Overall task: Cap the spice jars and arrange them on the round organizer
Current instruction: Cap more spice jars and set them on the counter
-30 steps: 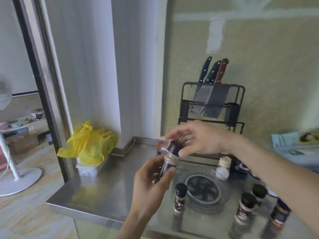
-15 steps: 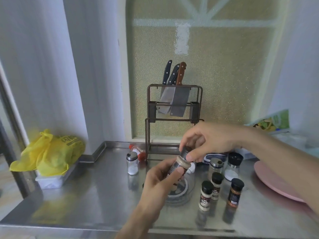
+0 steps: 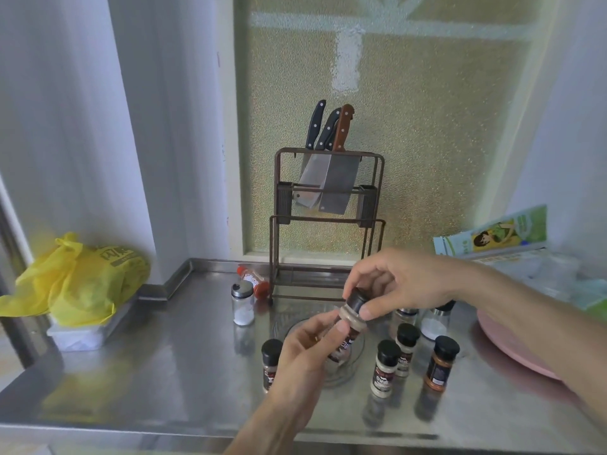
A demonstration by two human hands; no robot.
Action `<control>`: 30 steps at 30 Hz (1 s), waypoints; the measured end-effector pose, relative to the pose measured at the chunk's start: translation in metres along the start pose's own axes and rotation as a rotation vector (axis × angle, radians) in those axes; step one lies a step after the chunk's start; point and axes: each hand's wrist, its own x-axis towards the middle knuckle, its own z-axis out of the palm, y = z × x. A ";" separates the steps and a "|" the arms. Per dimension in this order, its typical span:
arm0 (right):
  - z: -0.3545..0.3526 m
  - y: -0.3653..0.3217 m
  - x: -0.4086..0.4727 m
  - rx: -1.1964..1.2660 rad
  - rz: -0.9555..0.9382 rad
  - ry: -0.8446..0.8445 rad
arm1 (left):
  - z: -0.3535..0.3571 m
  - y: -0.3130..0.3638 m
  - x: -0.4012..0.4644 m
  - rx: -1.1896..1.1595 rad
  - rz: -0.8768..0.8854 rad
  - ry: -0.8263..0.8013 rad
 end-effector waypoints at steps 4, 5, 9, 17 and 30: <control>0.002 0.001 0.002 -0.150 0.042 0.000 | -0.004 -0.003 0.004 0.059 0.004 0.066; 0.000 0.001 0.001 -0.139 0.030 -0.010 | -0.004 -0.002 0.005 0.053 -0.001 0.065; -0.003 0.006 0.002 0.051 -0.002 -0.008 | -0.003 0.006 0.004 0.011 -0.040 0.024; -0.002 0.005 0.007 0.123 -0.039 0.000 | -0.007 0.006 0.004 -0.157 -0.154 -0.004; 0.003 0.001 0.010 0.132 -0.140 0.023 | -0.011 0.027 0.000 -0.515 -0.549 -0.118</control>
